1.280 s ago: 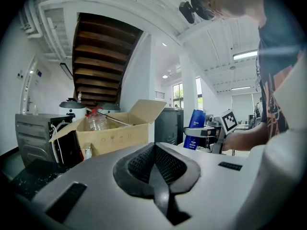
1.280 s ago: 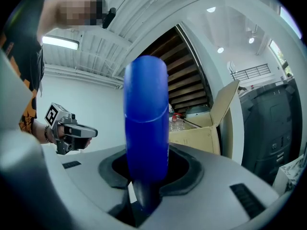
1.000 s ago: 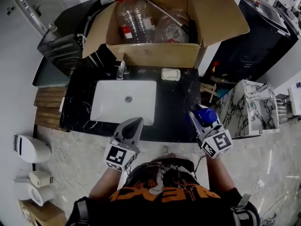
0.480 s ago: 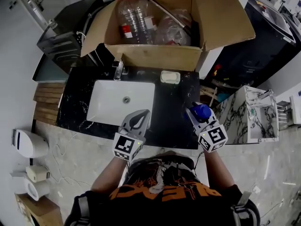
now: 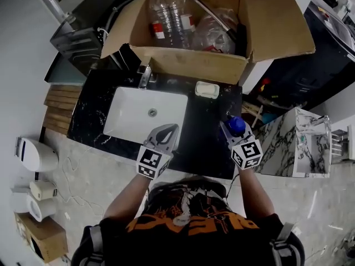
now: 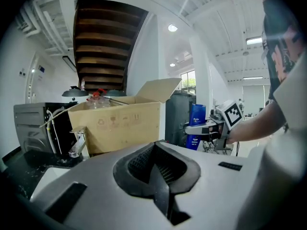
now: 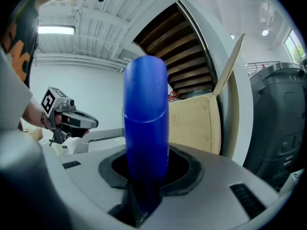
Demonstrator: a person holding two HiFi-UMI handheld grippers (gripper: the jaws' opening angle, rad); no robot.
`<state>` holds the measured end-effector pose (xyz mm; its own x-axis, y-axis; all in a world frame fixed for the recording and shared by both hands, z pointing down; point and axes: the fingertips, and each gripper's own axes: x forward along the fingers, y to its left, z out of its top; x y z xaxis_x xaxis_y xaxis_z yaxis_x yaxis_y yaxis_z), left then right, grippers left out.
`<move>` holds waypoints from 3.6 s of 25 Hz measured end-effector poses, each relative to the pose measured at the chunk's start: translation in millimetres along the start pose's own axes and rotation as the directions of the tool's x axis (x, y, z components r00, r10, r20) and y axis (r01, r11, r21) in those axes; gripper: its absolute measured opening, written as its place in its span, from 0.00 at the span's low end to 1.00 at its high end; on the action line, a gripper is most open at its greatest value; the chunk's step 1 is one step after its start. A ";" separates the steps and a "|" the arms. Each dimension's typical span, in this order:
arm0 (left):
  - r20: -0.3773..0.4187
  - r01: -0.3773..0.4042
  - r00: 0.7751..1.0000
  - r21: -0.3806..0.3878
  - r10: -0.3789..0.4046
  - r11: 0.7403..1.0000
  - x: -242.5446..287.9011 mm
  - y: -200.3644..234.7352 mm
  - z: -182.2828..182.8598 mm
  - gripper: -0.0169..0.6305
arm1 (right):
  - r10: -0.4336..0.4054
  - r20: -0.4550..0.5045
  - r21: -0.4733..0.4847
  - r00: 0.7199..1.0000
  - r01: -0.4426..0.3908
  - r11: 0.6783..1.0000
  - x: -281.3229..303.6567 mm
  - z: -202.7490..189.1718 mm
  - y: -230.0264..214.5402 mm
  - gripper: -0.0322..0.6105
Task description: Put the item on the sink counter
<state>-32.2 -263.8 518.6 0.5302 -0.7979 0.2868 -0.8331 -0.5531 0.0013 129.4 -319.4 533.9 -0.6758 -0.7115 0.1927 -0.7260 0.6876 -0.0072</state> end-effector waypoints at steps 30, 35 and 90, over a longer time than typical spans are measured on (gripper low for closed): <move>-0.217 0.089 0.973 0.010 -0.085 0.996 44.9 -9.5 -66.0 0.05 | -0.064 -0.121 0.032 0.991 0.068 0.997 58.3 -87.4 -47.3 0.27; -0.226 0.097 0.970 0.002 -0.094 0.995 45.7 -12.4 -68.6 0.05 | -0.063 -0.101 -0.002 0.993 0.063 0.998 59.9 -89.0 -44.8 0.27; 0.016 0.188 0.982 0.007 -0.188 0.982 -28.7 -41.7 2.7 0.05 | -0.173 0.147 -0.102 0.974 0.189 0.977 -61.3 59.2 24.1 0.36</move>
<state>-12.2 -218.5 507.7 0.6797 -0.6835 0.2662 -0.7175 -0.6949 0.0481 145.8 -267.8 463.8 -0.5511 -0.8333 0.0447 -0.8239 0.5518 0.1290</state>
